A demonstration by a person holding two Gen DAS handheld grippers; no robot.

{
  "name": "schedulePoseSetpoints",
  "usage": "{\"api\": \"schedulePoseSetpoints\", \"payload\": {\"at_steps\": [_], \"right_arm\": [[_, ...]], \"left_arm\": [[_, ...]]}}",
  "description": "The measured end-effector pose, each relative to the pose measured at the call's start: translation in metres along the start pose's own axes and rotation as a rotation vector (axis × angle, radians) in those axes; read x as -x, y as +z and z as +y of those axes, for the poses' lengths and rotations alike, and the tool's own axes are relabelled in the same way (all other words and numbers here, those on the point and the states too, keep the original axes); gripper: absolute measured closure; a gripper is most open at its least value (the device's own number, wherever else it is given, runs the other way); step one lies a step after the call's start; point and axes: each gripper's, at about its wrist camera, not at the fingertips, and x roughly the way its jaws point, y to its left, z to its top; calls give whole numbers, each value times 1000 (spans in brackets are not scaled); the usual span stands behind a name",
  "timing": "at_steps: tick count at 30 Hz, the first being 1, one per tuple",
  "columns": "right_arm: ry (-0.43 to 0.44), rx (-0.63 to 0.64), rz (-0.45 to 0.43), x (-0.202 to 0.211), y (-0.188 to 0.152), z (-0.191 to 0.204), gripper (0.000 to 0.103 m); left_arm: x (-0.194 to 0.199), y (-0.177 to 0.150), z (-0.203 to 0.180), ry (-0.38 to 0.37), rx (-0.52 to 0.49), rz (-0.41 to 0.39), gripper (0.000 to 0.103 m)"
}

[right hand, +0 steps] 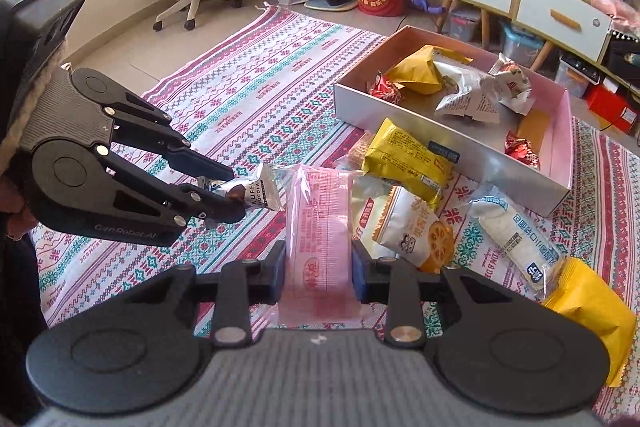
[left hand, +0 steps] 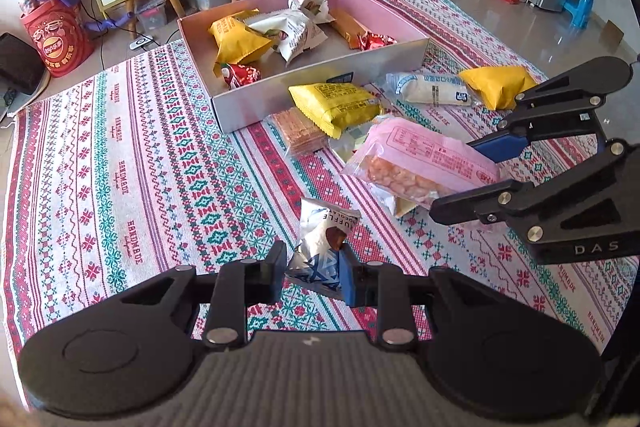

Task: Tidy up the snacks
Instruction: 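Carry the silver candy and pink packet into the pink box and open both tools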

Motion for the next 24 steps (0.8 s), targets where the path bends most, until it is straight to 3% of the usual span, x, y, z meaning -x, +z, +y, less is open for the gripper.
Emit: {"api": "schedulePoseSetpoints", "payload": {"at_steps": [11, 24], "right_arm": [[-74, -135, -34, 3, 16, -36, 74], [-173, -263, -65, -9, 56, -99, 74]], "left_arm": [[-2, 29, 4, 18, 90, -58, 70], [-27, 101, 7, 45, 96, -112, 70]]}}
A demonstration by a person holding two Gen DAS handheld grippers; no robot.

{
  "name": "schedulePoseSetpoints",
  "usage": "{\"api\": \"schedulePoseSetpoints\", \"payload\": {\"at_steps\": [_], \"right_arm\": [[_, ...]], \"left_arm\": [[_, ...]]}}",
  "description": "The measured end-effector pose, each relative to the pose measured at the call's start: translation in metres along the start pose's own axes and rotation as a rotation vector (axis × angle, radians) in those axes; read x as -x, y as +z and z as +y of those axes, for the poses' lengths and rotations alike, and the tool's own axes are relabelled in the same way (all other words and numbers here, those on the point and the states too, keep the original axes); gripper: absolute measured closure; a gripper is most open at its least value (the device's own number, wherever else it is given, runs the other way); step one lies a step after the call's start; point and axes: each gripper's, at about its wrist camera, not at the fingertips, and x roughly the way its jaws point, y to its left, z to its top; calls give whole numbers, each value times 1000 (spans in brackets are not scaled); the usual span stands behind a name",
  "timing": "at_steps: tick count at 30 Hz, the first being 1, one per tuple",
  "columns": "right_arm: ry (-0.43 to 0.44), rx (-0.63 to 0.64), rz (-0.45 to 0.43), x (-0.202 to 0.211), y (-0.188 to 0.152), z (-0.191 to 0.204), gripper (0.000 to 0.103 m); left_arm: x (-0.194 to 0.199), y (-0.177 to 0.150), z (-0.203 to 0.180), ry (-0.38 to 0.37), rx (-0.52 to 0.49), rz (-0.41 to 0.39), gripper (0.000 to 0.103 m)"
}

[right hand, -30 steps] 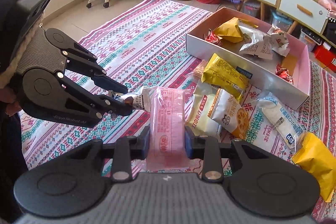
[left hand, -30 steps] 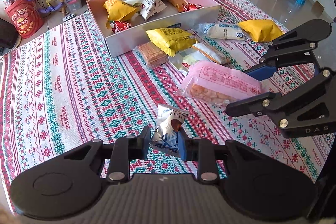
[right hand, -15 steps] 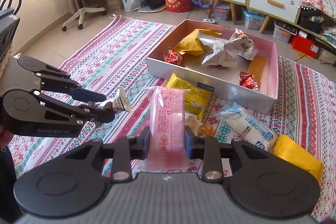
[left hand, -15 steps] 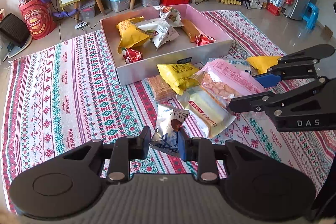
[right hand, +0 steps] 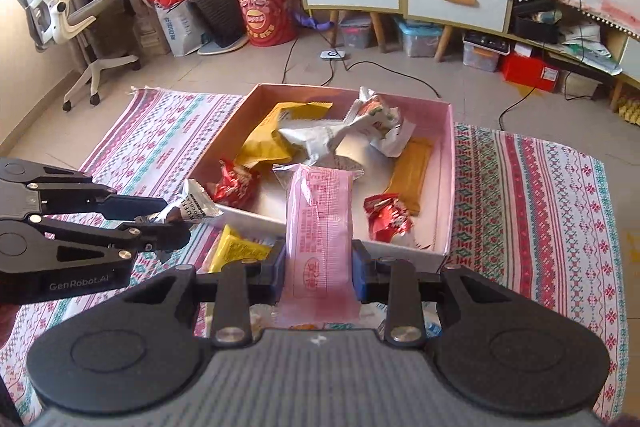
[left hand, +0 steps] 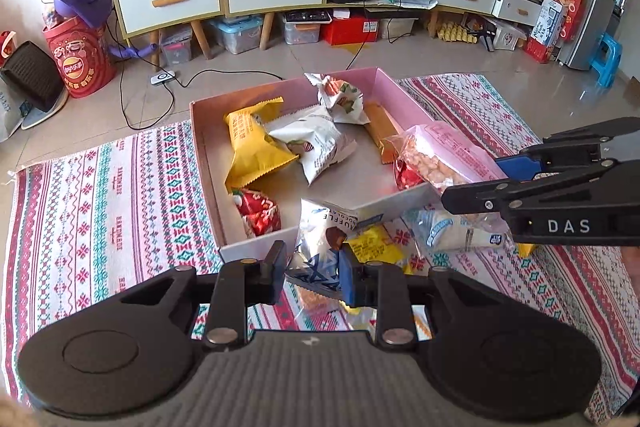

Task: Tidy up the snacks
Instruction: 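Carry the silver candy and pink packet into the pink box and open both tools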

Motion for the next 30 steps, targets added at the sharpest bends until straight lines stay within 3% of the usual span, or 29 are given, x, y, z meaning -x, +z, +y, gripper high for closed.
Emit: {"api": "schedulePoseSetpoints", "payload": {"at_steps": [13, 30], "right_arm": [[-49, -103, -15, -39, 31, -46, 74], [-63, -134, 14, -60, 35, -61, 73]], "left_arm": [[-54, 40, -18, -52, -36, -23, 70], [-90, 45, -26, -57, -19, 52, 70]]}}
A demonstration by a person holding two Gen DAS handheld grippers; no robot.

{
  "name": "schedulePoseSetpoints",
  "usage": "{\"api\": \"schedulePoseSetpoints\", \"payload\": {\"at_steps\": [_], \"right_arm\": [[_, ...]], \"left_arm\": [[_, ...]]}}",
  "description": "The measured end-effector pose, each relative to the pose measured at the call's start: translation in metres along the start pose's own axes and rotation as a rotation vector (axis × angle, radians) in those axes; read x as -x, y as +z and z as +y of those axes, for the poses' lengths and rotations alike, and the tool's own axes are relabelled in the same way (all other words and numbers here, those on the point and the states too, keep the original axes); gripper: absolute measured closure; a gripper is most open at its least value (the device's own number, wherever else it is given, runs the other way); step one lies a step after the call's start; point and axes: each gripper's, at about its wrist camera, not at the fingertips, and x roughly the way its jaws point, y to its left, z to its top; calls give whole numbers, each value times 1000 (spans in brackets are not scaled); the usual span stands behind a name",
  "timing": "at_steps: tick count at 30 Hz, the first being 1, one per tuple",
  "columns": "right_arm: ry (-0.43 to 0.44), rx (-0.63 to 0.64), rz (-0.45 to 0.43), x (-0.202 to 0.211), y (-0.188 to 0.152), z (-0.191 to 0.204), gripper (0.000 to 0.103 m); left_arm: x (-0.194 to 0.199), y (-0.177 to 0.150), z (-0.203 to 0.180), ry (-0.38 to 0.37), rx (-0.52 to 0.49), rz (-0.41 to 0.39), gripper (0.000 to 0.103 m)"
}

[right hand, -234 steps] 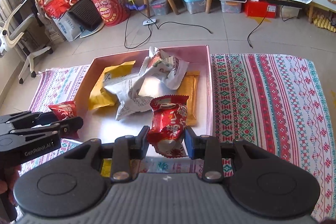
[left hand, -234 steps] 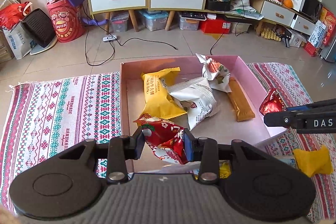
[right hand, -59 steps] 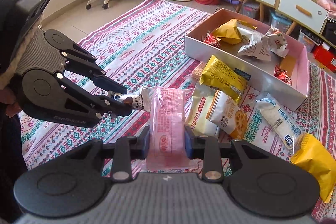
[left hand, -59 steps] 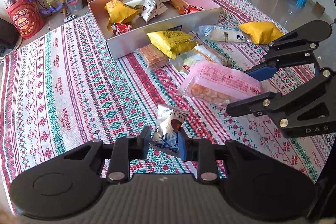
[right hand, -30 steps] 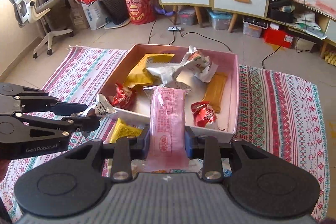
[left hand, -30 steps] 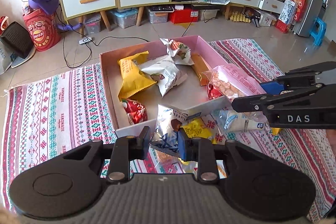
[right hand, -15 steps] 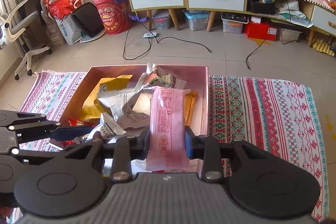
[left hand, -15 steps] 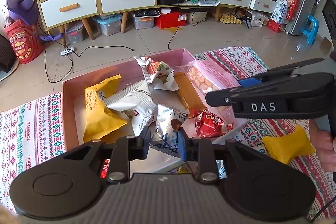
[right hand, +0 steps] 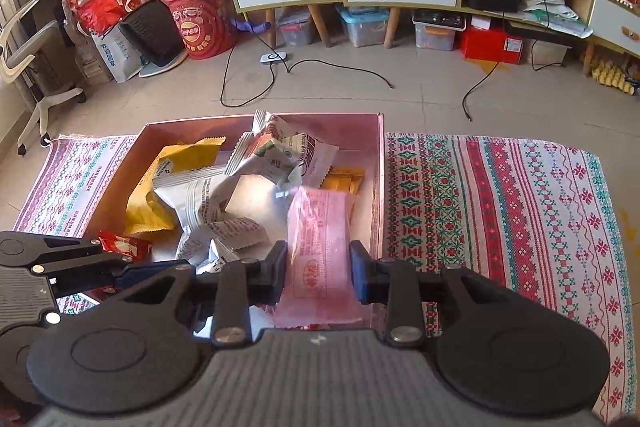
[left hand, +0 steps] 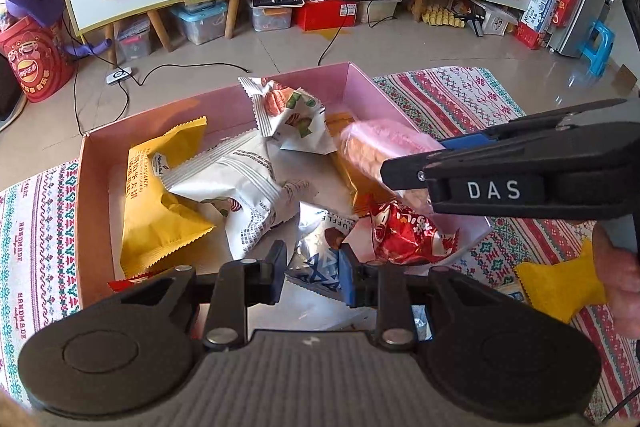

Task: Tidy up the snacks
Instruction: 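Carry the silver candy and pink packet into the pink box and open both tools, then withdraw both tools from the box toward the remaining packets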

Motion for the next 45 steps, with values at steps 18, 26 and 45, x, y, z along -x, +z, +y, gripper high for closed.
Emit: {"api": "schedulePoseSetpoints", "payload": {"at_steps": [18, 26, 45], "right_arm": [[-2, -39, -41, 15, 4, -4, 31], [0, -31, -46, 28, 0, -1, 19], [-4, -14, -29, 58, -33, 13, 3]], "left_arm": [[12, -2, -2, -2, 13, -17, 20], [25, -8, -3, 9, 18, -30, 12], [64, -42, -2, 50, 10, -38, 0]]}}
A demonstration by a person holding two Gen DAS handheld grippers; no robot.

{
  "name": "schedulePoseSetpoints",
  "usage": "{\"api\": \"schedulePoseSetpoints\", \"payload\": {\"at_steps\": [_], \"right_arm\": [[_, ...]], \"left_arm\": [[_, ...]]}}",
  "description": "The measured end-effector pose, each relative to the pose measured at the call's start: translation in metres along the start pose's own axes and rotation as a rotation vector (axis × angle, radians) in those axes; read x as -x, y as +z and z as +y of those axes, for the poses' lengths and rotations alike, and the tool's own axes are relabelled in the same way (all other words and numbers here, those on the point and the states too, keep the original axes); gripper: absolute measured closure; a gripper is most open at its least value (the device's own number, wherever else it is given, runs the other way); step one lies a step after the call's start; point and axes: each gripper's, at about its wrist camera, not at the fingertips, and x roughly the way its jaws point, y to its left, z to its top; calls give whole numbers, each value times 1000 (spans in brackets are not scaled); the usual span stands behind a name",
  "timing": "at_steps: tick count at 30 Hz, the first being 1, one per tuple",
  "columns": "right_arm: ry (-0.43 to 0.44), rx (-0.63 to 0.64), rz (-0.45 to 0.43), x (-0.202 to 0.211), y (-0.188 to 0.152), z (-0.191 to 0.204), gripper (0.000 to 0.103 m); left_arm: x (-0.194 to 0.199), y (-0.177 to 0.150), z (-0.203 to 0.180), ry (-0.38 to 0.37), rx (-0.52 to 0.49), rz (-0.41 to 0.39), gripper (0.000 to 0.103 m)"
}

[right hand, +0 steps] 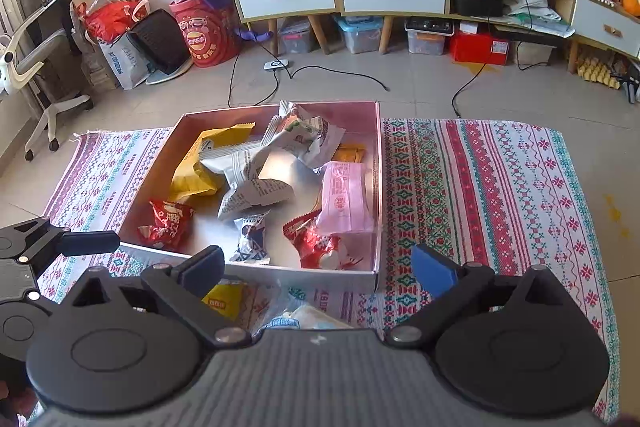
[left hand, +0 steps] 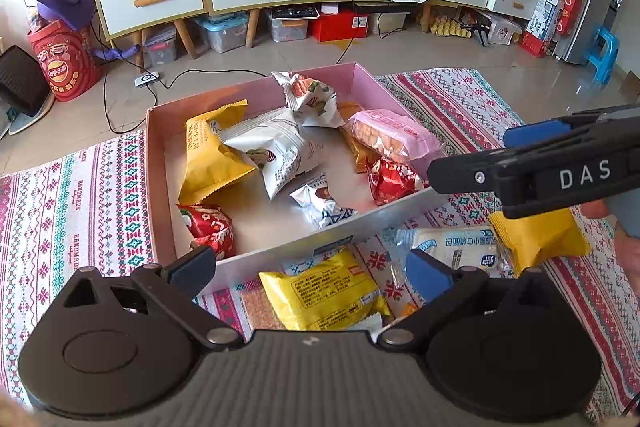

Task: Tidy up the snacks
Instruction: 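Withdraw both tools from the box toward the remaining packets, then grasp the white red-lettered packet with the left tool while the right tool grasps the lotus biscuit packet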

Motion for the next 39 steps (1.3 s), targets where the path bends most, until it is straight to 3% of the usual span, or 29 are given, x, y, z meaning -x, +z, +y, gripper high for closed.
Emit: {"api": "schedulePoseSetpoints", "payload": {"at_steps": [18, 32, 39], "right_arm": [[0, 43, 43, 18, -40, 26, 2], [95, -30, 144, -4, -60, 39, 1], [134, -80, 179, -25, -63, 39, 12]], "left_arm": [[25, -53, 12, 12, -18, 65, 0], [16, -84, 1, -5, -58, 140, 0], [9, -84, -3, -13, -49, 152, 0]]}}
